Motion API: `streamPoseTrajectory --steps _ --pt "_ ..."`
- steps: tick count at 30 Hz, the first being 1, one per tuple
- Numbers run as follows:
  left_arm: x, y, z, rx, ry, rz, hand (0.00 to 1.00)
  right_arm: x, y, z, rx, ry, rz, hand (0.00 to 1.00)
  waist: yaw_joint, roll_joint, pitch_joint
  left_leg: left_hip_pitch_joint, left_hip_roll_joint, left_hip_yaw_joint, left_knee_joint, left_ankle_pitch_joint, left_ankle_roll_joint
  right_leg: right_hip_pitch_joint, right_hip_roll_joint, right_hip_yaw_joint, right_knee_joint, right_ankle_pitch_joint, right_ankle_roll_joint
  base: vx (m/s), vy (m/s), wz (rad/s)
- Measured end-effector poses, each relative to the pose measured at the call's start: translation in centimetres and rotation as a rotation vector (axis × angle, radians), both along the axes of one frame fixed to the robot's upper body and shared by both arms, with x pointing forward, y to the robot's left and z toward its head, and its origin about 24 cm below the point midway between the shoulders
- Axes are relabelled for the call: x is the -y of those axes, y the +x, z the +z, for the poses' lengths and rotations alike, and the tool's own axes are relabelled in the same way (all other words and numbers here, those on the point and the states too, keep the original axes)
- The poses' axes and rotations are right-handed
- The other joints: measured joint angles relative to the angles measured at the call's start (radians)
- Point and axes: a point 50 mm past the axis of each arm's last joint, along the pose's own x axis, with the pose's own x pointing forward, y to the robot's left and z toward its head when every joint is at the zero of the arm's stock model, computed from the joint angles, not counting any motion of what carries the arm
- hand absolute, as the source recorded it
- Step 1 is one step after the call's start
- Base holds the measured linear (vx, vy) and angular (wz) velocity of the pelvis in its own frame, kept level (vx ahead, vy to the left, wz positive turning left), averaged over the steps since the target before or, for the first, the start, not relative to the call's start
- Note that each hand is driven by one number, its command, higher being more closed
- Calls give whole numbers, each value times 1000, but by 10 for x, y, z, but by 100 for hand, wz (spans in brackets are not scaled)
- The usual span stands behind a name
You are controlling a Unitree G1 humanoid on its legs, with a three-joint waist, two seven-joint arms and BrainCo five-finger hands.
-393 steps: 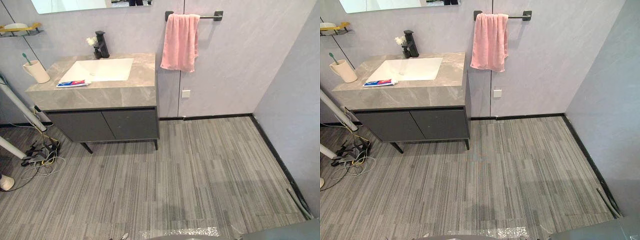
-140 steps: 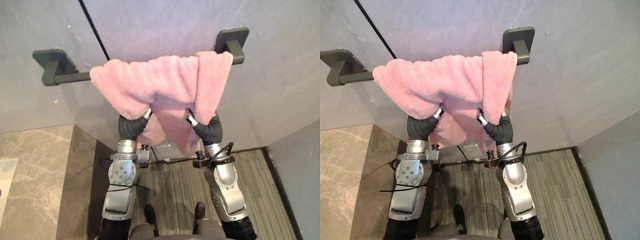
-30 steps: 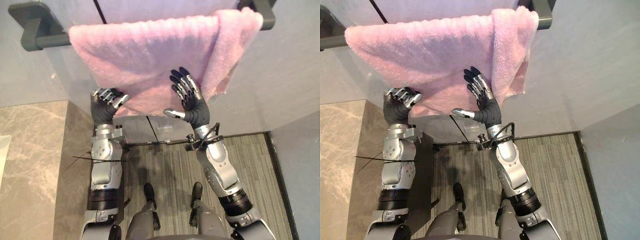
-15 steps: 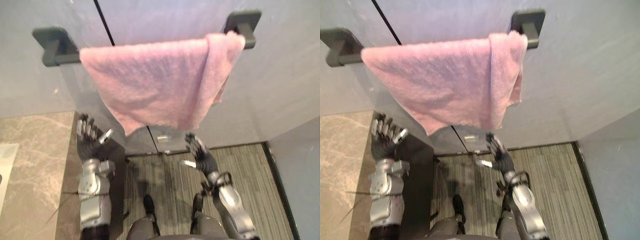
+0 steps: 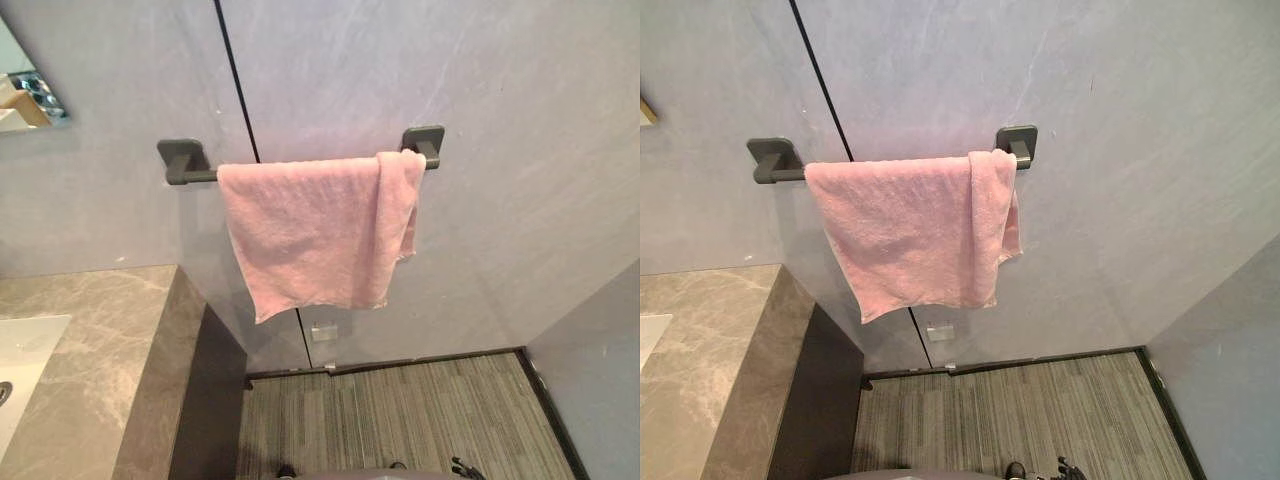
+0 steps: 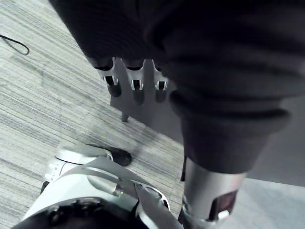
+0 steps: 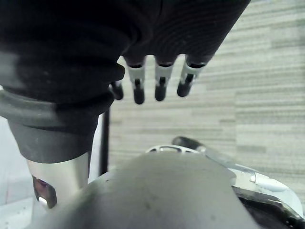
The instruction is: Organize washtable
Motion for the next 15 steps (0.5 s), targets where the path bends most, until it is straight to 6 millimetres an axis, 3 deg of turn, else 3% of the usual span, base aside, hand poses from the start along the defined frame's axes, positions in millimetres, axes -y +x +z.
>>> streamPoseTrajectory --steps 6,9,10,11,12,13,14,15 --pt "0 31 1 62 8 -87 0 0 14 -1 -7 -2 45 0 0 1 -5 -15 -11 -44 -1 12 -4 3 -2 -27 0 3 4 41 -1 16" --pt "4 66 5 146 17 -155 0 -1 32 2 23 -9 91 0 -5 5 -5 -81 -18 -105 15 44 8 -12 -7 -110 19 -4 -1 45 -22 74" --pt "5 90 11 223 43 -213 0 -3 50 5 62 -12 117 0 -21 9 5 -166 -15 -138 64 71 14 -56 -13 -162 77 -25 -22 -70 -28 149" --pt "2 108 18 281 76 -260 0 -11 63 7 98 3 124 0 -30 -16 23 -166 -26 -141 18 135 25 -69 -37 -226 76 -22 -53 -80 0 145" --pt "1 120 22 309 86 -276 0 -16 72 8 121 14 127 0 -29 -33 44 -190 -21 -77 122 63 40 -69 -47 -255 76 -32 -57 -109 12 115" --pt "4 133 25 336 83 -286 0 -19 93 15 180 4 132 0 -22 -28 87 -246 63 65 493 -127 97 -52 -47 -294 116 -36 -64 -59 39 100" --pt "11 133 24 340 64 -288 0 -17 100 19 207 -6 132 0 -30 -6 105 -239 112 123 591 -143 77 -38 -43 -331 171 -51 -81 -81 26 97" --pt "15 133 24 342 56 -290 0 -13 102 20 212 -19 127 0 -29 1 110 -241 114 137 599 -135 68 -35 -47 -346 208 -59 -88 -111 47 100"
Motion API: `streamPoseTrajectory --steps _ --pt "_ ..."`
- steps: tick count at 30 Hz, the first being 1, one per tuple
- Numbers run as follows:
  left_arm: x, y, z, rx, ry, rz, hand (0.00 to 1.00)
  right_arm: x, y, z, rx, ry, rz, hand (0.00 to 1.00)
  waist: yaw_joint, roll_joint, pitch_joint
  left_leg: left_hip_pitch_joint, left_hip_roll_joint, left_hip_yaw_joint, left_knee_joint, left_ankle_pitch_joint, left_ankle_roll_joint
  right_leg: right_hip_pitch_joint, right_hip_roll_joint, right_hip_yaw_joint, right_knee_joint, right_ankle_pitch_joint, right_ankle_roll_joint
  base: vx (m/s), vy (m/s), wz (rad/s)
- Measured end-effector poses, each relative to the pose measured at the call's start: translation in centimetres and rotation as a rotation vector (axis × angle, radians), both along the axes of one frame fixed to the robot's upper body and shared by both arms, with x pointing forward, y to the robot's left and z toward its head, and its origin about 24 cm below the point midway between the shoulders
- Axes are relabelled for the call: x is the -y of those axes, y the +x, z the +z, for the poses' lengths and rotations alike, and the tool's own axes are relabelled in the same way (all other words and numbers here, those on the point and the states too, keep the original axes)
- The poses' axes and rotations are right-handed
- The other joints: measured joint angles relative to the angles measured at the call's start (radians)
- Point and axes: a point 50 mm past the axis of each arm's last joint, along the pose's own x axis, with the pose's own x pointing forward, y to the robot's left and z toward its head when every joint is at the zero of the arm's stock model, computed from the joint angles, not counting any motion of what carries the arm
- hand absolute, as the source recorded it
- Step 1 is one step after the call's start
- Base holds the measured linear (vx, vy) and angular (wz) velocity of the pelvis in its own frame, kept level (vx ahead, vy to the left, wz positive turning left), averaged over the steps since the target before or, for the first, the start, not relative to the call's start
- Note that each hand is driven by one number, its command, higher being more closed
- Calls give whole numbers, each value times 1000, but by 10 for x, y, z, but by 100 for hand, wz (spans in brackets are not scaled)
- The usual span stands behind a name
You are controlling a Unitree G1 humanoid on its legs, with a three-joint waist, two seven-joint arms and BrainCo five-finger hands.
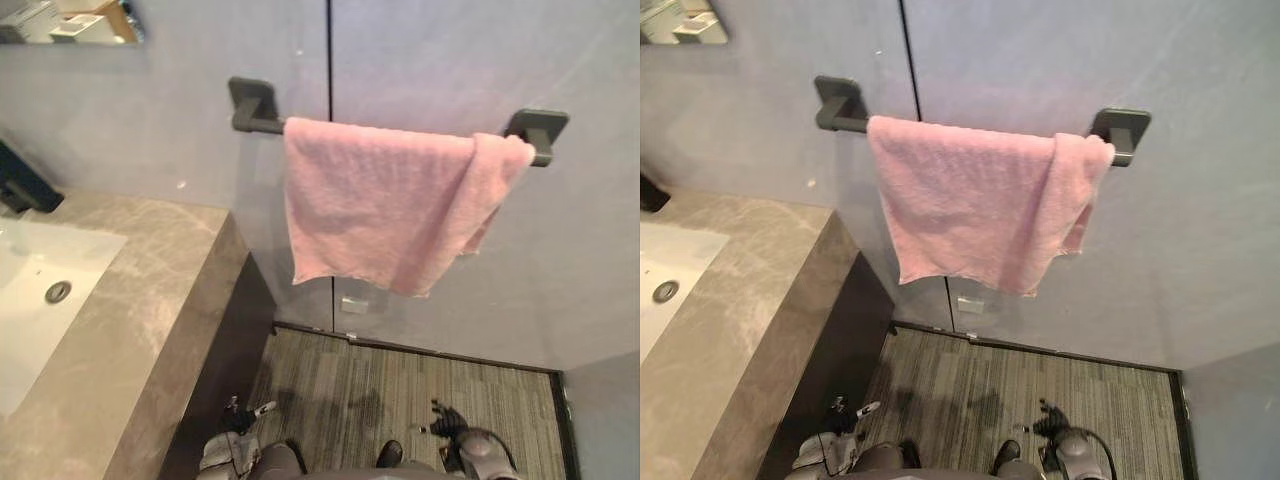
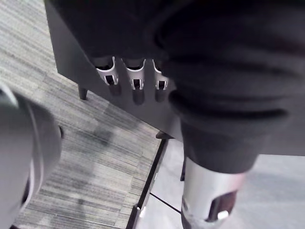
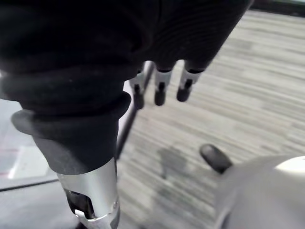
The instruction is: Organize washtable
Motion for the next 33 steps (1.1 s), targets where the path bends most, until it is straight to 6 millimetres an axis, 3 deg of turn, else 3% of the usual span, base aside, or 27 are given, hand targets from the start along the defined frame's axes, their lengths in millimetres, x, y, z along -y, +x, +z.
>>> streamPoseTrajectory --steps 1,2,3,4,6,7,9,11,12,15,17,19,20,24,25,26,27,28,29,30,31,33 --pt "9 -1 0 5 -15 -22 0 0 0 0 6 -3 -11 0 0 10 0 33 -18 -40 -71 17 -14 -19 22 26 19 -40 22 -205 20 103" --pt "0 -7 -1 -10 14 -33 0 -9 -6 -4 -11 22 -17 0 -1 -40 -24 76 -81 -97 -155 -13 -41 -20 31 60 -74 23 -20 -272 -19 101" --pt "2 -10 -3 -27 11 -39 0 -10 -5 -4 -8 29 -22 0 -2 -36 -16 76 -81 -105 -99 -52 -71 -8 25 33 -79 9 5 -259 26 60" --pt "10 -17 -6 -52 -10 -52 0 -8 0 -1 11 27 -29 0 5 -3 -19 87 -55 -120 -37 -129 -101 -34 41 20 -63 18 -8 -165 120 26" --pt "16 -23 -9 -70 -20 -68 0 -7 8 2 27 27 -30 0 -1 32 -15 110 -71 -117 -137 -151 -91 -70 34 7 -43 33 2 -97 191 20" --pt "15 -17 -7 -59 0 -118 0 -9 12 3 26 28 -15 0 3 30 0 126 -122 -114 -243 -124 -44 -109 8 9 -23 46 14 -143 170 24" --pt "11 -15 -6 -56 15 -152 0 -18 15 2 17 44 17 0 5 13 28 127 -158 -128 -280 -93 -25 -126 -19 39 -5 57 26 -210 176 31" --pt "8 -12 -5 -54 42 -200 0 -22 17 2 20 47 47 0 5 14 50 122 -178 -149 -280 -78 0 -154 -28 206 48 54 31 -217 109 44" --pt "0 -11 -3 -54 90 -240 0 -29 20 3 24 45 94 0 5 12 50 107 -181 -159 -276 -61 29 -196 -13 418 164 -4 69 -201 16 45" --pt "-7 -16 -3 -69 121 -259 0 -33 19 2 24 52 108 0 3 9 49 96 -182 -212 -261 -52 29 -185 6 466 311 -106 80 -147 -90 55" --pt "-17 -31 -4 -95 139 -233 0 -32 20 3 38 56 101 0 6 -22 42 64 -214 -280 -257 -27 10 -162 3 523 336 -199 113 -128 -224 88" --pt "-19 -35 -4 -103 139 -209 0 -29 17 3 36 55 91 0 5 -36 37 55 -231 -319 -278 -3 0 -141 1 549 296 -236 112 -110 -257 87" --pt "-17 -39 -4 -99 127 -172 0 -24 12 1 27 46 75 0 40 -27 31 30 -223 -361 -336 58 -18 -157 7 509 273 -239 88 -125 -230 81" --pt "-14 -37 -2 -68 120 -125 0 -11 13 5 53 10 42 0 72 -21 18 -45 -236 -464 -442 176 -34 -247 -3 374 355 -260 47 -164 -181 111" --pt "-18 -37 0 -61 122 -72 0 -9 12 4 54 23 -4 0 77 -35 12 -52 -224 -440 -487 168 -2 -255 -35 306 344 -251 20 -126 -125 168" --pt "-25 -31 2 -44 129 -24 0 -7 5 2 51 39 -67 0 72 -60 10 -95 -195 -289 -388 137 39 -240 -79 220 330 -244 10 -112 -146 187" --pt "-27 -29 3 -40 130 -9 0 -6 1 1 44 40 -86 0 70 -60 8 -101 -179 -222 -323 128 52 -223 -96 179 330 -243 9 -46 -137 226" --pt "-26 -34 1 -51 127 27 0 5 -17 -3 13 30 -150 0 59 -63 9 -72 -103 -91 -176 108 84 -163 -116 70 339 -243 7 -41 -121 173" --pt "-26 -37 0 -59 122 45 0 9 -24 -4 6 27 -177 0 58 -58 4 -48 -71 -56 -128 77 98 -137 -124 30 348 -245 4 -68 -26 192" --pt "-28 -41 -1 -70 120 67 0 14 -37 -6 -12 18 -230 0 57 -60 -10 -23 -35 -22 -67 18 105 -108 -145 -35 357 -247 -1 -93 100 158" --pt "-31 -47 -3 -90 115 94 0 23 -50 -9 -36 16 -315 0 58 -73 -26 -3 -7 -24 3 -4 82 -69 -176 -120 340 -246 1 -92 138 141" --pt "-33 -57 -7 -138 109 106 0 29 -66 -13 -78 22 -390 0 49 -77 -50 15 47 -38 63 -4 75 -31 -205 -200 312 -225 38 -17 238 126"
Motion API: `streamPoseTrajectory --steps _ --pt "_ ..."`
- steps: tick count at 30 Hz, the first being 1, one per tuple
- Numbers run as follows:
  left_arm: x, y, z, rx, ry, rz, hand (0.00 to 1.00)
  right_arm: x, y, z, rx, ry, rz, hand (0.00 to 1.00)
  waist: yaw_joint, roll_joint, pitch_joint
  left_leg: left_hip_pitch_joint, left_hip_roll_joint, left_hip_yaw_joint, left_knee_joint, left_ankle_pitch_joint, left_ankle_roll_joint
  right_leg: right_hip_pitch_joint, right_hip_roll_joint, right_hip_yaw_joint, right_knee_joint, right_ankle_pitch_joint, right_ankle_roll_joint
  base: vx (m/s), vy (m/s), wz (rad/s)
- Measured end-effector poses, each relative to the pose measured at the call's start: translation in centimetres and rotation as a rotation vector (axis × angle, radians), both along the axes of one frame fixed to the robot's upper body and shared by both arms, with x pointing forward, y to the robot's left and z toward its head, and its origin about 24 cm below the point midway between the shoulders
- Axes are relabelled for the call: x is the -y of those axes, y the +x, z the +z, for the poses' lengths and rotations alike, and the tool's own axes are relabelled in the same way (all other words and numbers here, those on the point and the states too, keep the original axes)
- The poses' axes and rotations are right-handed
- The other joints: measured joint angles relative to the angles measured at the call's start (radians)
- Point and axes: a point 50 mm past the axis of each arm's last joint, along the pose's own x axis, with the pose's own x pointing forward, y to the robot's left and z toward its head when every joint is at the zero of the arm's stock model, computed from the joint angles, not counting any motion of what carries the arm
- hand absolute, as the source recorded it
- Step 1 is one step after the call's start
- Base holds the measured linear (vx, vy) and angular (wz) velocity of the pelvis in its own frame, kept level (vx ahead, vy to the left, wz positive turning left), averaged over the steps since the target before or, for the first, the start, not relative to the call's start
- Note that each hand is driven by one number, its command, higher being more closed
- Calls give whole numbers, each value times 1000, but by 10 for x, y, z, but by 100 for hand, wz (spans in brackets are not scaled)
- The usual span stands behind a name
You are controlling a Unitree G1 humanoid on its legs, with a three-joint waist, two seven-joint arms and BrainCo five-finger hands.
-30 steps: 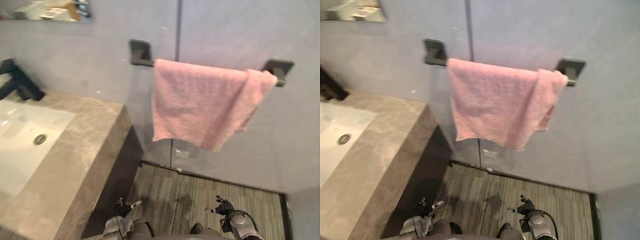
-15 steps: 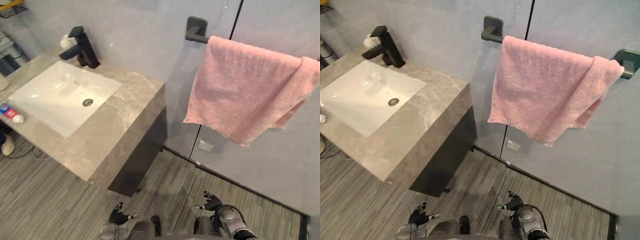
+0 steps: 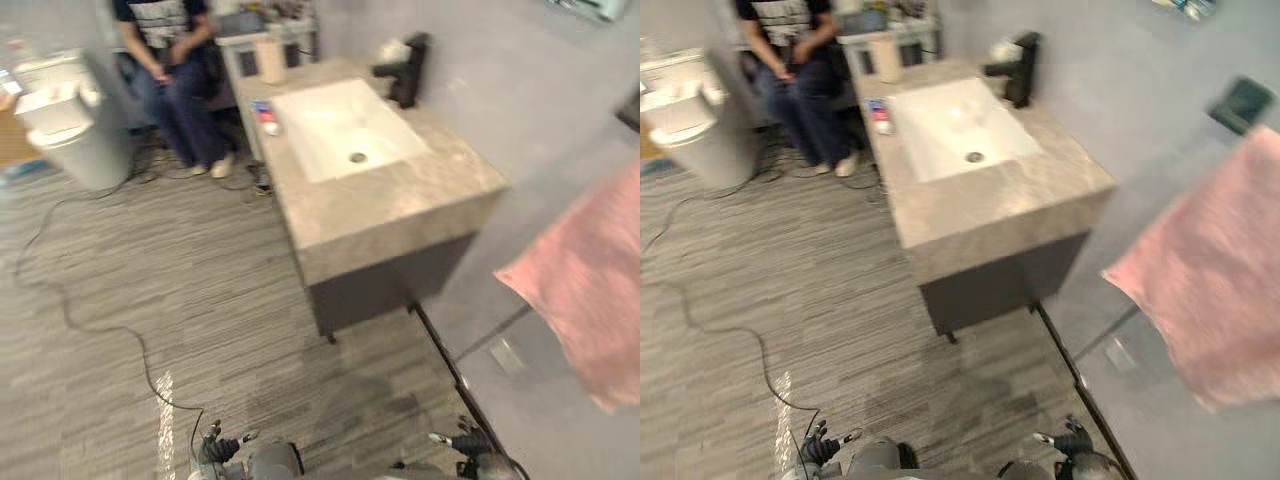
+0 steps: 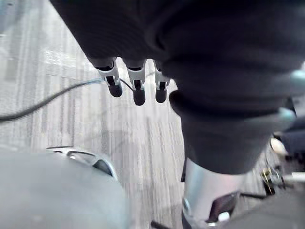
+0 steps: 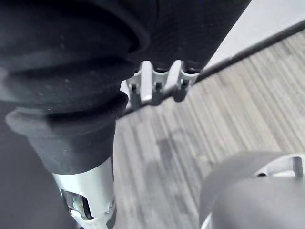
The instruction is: Organize washtable
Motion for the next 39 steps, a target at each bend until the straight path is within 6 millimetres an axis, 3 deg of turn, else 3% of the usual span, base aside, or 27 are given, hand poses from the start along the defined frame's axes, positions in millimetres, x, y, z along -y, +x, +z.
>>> streamPoseTrajectory --steps 3,4,5,6,7,9,10,11,12,13,14,15,16,19,21,22,24,25,26,27,28,29,31,33,36,38,39 --pt "-3 -13 -4 -48 -7 23 0 8 -23 -4 -59 10 -92 0 -33 16 -33 8 106 -45 -67 58 -34 11 -68 -88 26 35 58 25 453 129" --pt "-3 -15 -5 -56 -11 30 0 9 -29 -6 -82 24 -136 0 -40 15 -37 25 44 -64 -135 21 -90 7 -112 -98 55 53 69 27 723 154" --pt "-9 -16 -4 -66 5 17 0 -2 -36 -11 -117 69 -151 0 -57 6 -31 21 -15 -83 -177 2 -118 -19 -159 -64 83 82 64 -5 588 123" --pt "-12 -14 -3 -65 14 5 0 -5 -37 -13 -124 82 -157 0 -57 4 -34 14 -15 -96 -185 -7 -132 -25 -141 -34 61 52 106 -69 416 111" --pt "-19 -14 -1 -68 32 -4 0 -12 -30 -14 -114 108 -164 0 -50 -6 -33 -4 -42 -107 -185 -35 -173 -19 -98 1 -59 122 88 -79 235 75" --pt "-13 -8 -2 -61 18 -19 0 -5 -28 -12 -104 92 -178 0 -49 11 -23 -20 -77 -150 -157 -94 -172 29 -122 -1 -68 182 112 -2 380 96" --pt "-6 -4 -3 -54 3 -50 0 -3 -29 -12 -102 90 -185 0 -48 10 -18 -26 -126 -172 -137 -113 -144 38 -167 9 -29 204 91 45 530 122" --pt "-3 -5 -4 -59 -3 -79 0 1 -29 -11 -96 81 -192 0 -55 11 -6 -26 -186 -210 -123 -132 -111 47 -231 51 43 236 34 4 436 118" --pt "1 -5 -6 -69 -6 -107 0 2 -32 -10 -96 78 -198 0 -68 13 2 -11 -217 -232 -124 -149 -83 30 -249 123 90 272 -51 36 411 120" --pt "8 -8 -8 -86 -18 -141 0 3 -30 -9 -68 79 -224 0 -78 47 21 33 -251 -263 -138 -160 -51 -10 -226 333 172 303 -83 71 379 84" --pt "6 -16 -9 -112 -13 -145 0 -5 -23 -9 -36 106 -227 0 -82 49 43 84 -260 -281 -161 -177 -17 -81 -118 515 326 148 38 94 335 55" --pt "4 -21 -10 -127 -9 -144 0 -9 -22 -10 -29 122 -223 0 -83 46 43 104 -266 -280 -176 -174 -9 -109 -77 540 372 99 37 71 202 22" --pt "2 -30 -10 -156 0 -151 0 -16 -18 -10 -15 135 -198 0 -87 31 45 141 -281 -270 -219 -168 6 -162 0 538 427 28 -7 56 129 9" --pt "4 -28 -11 -156 3 -147 0 -22 -7 -8 28 136 -153 0 -108 15 49 191 -298 -254 -295 -166 11 -267 83 332 284 -19 -45 134 94 38" --pt "3 -26 -10 -151 6 -165 0 -24 -9 -8 30 142 -164 0 -128 16 47 222 -303 -260 -332 -165 8 -284 103 266 86 9 -33 260 14 74" --pt "0 -26 -10 -155 10 -173 0 -26 -15 -10 14 148 -175 0 -128 0 46 254 -319 -273 -360 -168 7 -284 107 263 -39 54 -36 327 -23 67" --pt "2 -27 -10 -160 7 -179 0 -25 -23 -10 0 148 -193 0 -139 4 40 305 -316 -314 -394 -187 3 -258 129 276 -34 122 -58 366 -77 62" --pt "10 -30 -12 -165 -17 -163 0 -20 -29 -8 2 128 -201 0 -157 33 21 330 -279 -322 -339 -206 -37 -214 163 257 -43 136 -71 510 -100 60" --pt "10 -28 -12 -157 -15 -156 0 -20 -29 -8 4 126 -202 0 -164 42 22 283 -259 -306 -218 -219 -51 -206 176 254 -40 132 -77 513 -112 32" --pt "10 -17 -9 -113 -11 -126 0 -18 -30 -7 4 121 -203 0 -159 53 25 167 -204 -295 69 -175 -117 -155 216 251 -75 121 -83 604 -44 -27" --pt "12 -12 -7 -81 -8 -102 0 -18 -29 -5 19 114 -195 0 -148 61 35 72 -125 -281 320 -73 -146 -90 269 274 -121 110 -106 553 -19 -85" --pt "11 -8 -5 -61 1 -103 0 -17 -26 -4 28 109 -185 0 -127 72 38 37 -65 -243 455 -52 -132 -54 308 316 -131 96 -120 561 29 -115" --pt "11 -3 -3 -43 15 -115 0 -19 -23 -4 32 108 -171 0 -99 64 39 4 -13 -190 540 -71 -102 -3 332 376 -140 84 -114 398 48 -129" --pt "9 10 3 2 50 -165 0 -26 -10 -2 58 105 -125 0 -97 37 39 -45 -16 -162 433 -101 -55 48 332 462 -197 88 -96 409 85 -126" --pt "21 28 7 68 41 -206 0 -30 8 1 110 110 -111 0 -87 34 41 -60 -31 -180 29 -109 -57 83 320 584 -251 107 -56 357 216 -119" --pt "35 38 8 94 14 -229 0 -33 10 2 121 117 -108 0 -80 30 42 -42 -61 -233 -216 -68 -105 89 296 641 -258 92 0 271 361 -82" --pt "40 44 8 112 4 -244 0 -32 9 2 123 113 -107 0 -70 42 42 -27 -66 -235 -248 26 -133 89 287 677 -249 73 34 301 428 -71"
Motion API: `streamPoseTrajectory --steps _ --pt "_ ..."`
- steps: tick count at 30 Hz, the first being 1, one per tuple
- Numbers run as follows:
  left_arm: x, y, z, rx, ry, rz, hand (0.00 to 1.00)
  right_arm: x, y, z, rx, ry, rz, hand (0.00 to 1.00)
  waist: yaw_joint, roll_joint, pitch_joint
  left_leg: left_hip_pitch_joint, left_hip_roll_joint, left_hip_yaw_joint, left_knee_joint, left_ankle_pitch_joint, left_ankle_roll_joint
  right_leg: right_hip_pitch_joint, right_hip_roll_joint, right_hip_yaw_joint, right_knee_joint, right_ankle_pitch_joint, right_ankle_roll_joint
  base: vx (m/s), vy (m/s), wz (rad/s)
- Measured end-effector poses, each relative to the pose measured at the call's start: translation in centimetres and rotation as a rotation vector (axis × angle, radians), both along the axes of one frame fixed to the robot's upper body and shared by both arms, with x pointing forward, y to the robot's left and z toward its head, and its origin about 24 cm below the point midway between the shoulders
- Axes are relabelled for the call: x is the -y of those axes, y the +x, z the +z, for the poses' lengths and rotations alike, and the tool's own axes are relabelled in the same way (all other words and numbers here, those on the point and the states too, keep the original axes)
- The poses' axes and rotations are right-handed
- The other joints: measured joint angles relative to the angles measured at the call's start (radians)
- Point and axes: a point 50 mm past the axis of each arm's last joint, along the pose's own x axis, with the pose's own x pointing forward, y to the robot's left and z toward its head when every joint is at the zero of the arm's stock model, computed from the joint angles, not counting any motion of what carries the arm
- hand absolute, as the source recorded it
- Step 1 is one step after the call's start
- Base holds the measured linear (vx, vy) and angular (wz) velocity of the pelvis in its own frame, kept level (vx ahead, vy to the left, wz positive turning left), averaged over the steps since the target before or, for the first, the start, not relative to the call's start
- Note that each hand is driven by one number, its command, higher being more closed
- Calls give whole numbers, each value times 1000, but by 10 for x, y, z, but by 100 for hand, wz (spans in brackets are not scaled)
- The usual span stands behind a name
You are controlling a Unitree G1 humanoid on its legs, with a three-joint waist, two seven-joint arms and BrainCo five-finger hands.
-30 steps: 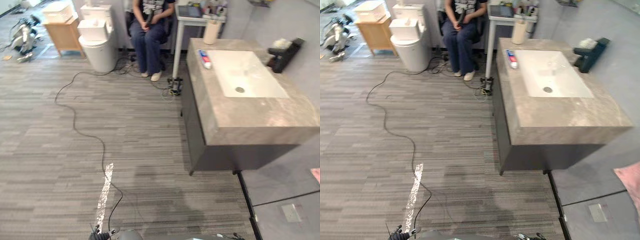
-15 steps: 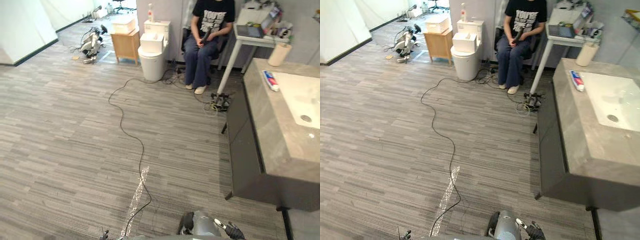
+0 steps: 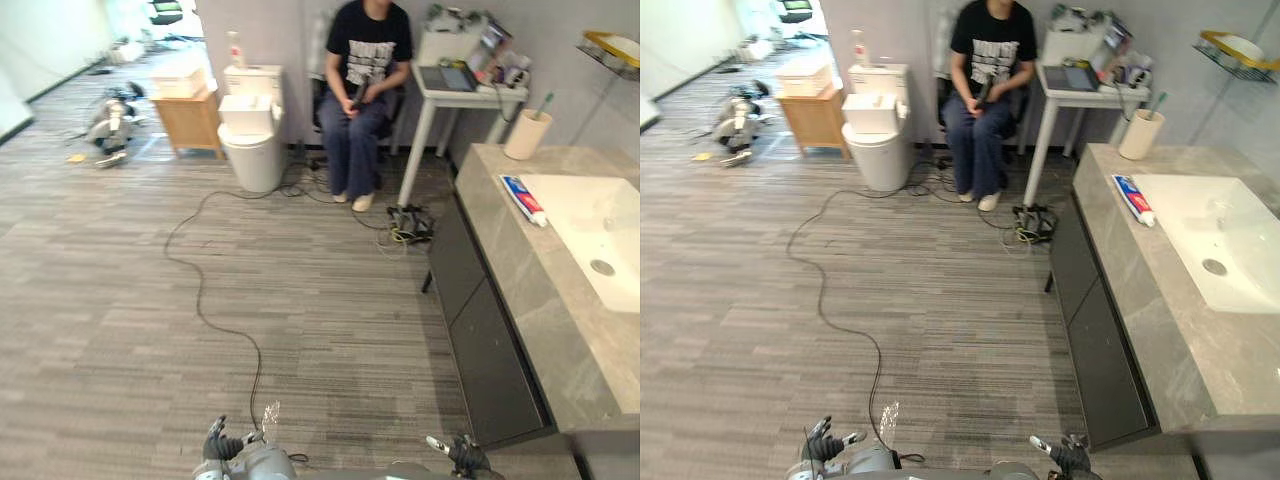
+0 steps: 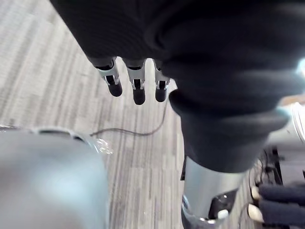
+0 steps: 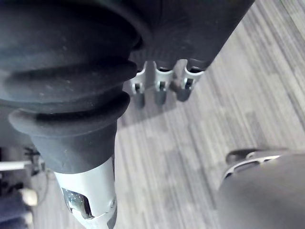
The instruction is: Organize washtable
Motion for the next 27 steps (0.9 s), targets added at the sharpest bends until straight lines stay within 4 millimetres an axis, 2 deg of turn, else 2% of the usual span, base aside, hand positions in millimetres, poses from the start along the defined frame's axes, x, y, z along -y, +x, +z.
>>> streamPoseTrajectory --steps 1,2,3,5,6,7,8,9,10,11,12,13,14,15,16,17,18,19,20,21,22,23,24,25,27 --pt "-4 1 1 1 16 -9 0 -8 1 -1 3 18 9 0 -7 -27 -11 15 -32 44 0 -38 16 3 -35 38 -13 -4 12 250 344 -65" --pt "-7 2 1 3 25 -13 0 -13 -1 -2 0 29 16 0 -5 -46 -15 18 -44 63 7 -58 18 4 -50 49 -17 -4 12 345 363 -60" --pt "-11 5 3 9 52 -41 0 -23 -3 -4 -4 56 20 0 0 -68 -15 19 -56 95 61 -126 28 6 -78 67 -1 -2 13 287 310 -54" --pt "-10 6 3 0 64 -72 0 -27 -2 -3 1 64 23 0 5 -71 -13 48 -55 128 80 -164 41 -30 -91 73 99 -1 15 221 261 -63" --pt "-8 7 3 -4 72 -120 0 -28 1 -2 13 67 36 0 13 -69 -5 102 -54 168 79 -195 44 -102 -105 77 283 4 19 235 281 -83" --pt "-7 8 3 -10 83 -164 0 -28 3 -1 28 73 47 0 15 -70 2 152 -57 202 82 -226 47 -200 -125 77 506 43 46 190 223 -75" --pt "-6 8 3 -13 87 -180 0 -27 4 0 39 69 48 0 11 -72 4 172 -57 215 84 -241 48 -241 -130 72 609 55 59 191 150 -46" --pt "-5 7 2 -19 92 -203 0 -27 6 1 47 65 50 0 3 -75 5 207 -56 229 82 -258 50 -289 -134 58 715 53 52 192 46 -23" --pt "-3 6 1 -32 92 -227 0 -27 8 1 52 64 52 0 -7 -74 6 246 -53 244 71 -272 46 -333 -134 10 777 27 26 332 49 -29" --pt "-1 5 0 -36 90 -236 0 -26 9 2 57 62 51 0 -8 -74 5 281 -52 265 50 -278 38 -371 -133 -46 759 1 2 335 15 -28" --pt "0 5 0 -37 89 -244 0 -26 10 2 61 61 50 0 -9 -73 6 294 -48 275 43 -283 30 -392 -132 -78 732 -14 -4 502 -22 -27" --pt "2 7 -1 -39 92 -260 0 -24 14 4 76 57 48 0 -17 -65 11 319 -34 289 38 -284 24 -422 -131 -143 660 -49 -6 459 -45 -13" --pt "6 9 -1 -44 87 -273 0 -23 19 6 91 53 49 0 -27 -54 19 341 -8 311 31 -283 23 -446 -124 -192 565 -53 -12 482 -67 -5" --pt "8 11 -2 -45 83 -278 0 -21 22 8 104 49 50 0 -32 -45 27 357 6 316 26 -282 20 -449 -120 -214 510 -50 -15 497 -126 -5" --pt "14 14 -1 -36 73 -292 0 -18 25 10 116 42 56 0 -34 -31 38 404 24 330 5 -273 6 -449 -110 -235 377 -22 -18 518 -136 -13" --pt "17 16 -1 -29 70 -298 0 -17 23 9 108 44 60 0 -32 -39 37 452 13 337 -28 -262 -14 -432 -109 -235 236 44 -17 650 -199 -17" --pt "16 17 0 -27 71 -298 0 -18 22 8 102 46 59 0 -33 -52 39 486 0 336 -42 -255 -26 -426 -120 -233 193 94 -31 631 -186 -29" --pt "19 18 -2 -36 68 -300 0 -12 24 10 111 38 51 0 -33 -33 34 545 18 331 -60 -238 -54 -431 -109 -235 279 134 -94 638 -194 -26" --pt "21 19 -1 -33 66 -306 0 -10 26 11 117 28 53 0 -38 -17 28 552 37 324 -57 -211 -85 -435 -91 -236 310 94 -106 635 -236 -35" --pt "26 25 1 -14 66 -317 0 -7 26 12 121 21 52 0 -36 -11 29 531 62 279 9 -147 -86 -444 -65 -233 364 30 -115 580 -318 -40" --pt "23 30 3 -1 70 -294 0 -7 27 12 119 18 46 0 -33 -4 35 456 109 200 189 -51 -72 -417 -27 -226 365 -13 -128 574 -337 -46" --pt "22 31 3 0 64 -272 0 -8 28 12 122 17 50 0 -34 5 41 403 140 149 309 28 -55 -390 -4 -220 345 -24 -134 568 -267 -88" --pt "23 30 2 -2 50 -225 0 -10 28 12 111 10 79 0 -26 23 55 267 182 50 628 118 -42 -300 72 -192 279 -34 -154 563 -151 -94" --pt "21 28 2 -8 51 -211 0 -12 28 11 103 11 89 0 -21 21 61 227 193 42 729 114 -39 -260 99 -166 255 -36 -164 550 -104 -130" --pt "16 26 3 -2 65 -171 0 -20 26 8 75 24 137 0 -1 -3 69 128 174 48 879 34 -27 -142 150 -65 186 -36 -174 497 -20 -159"
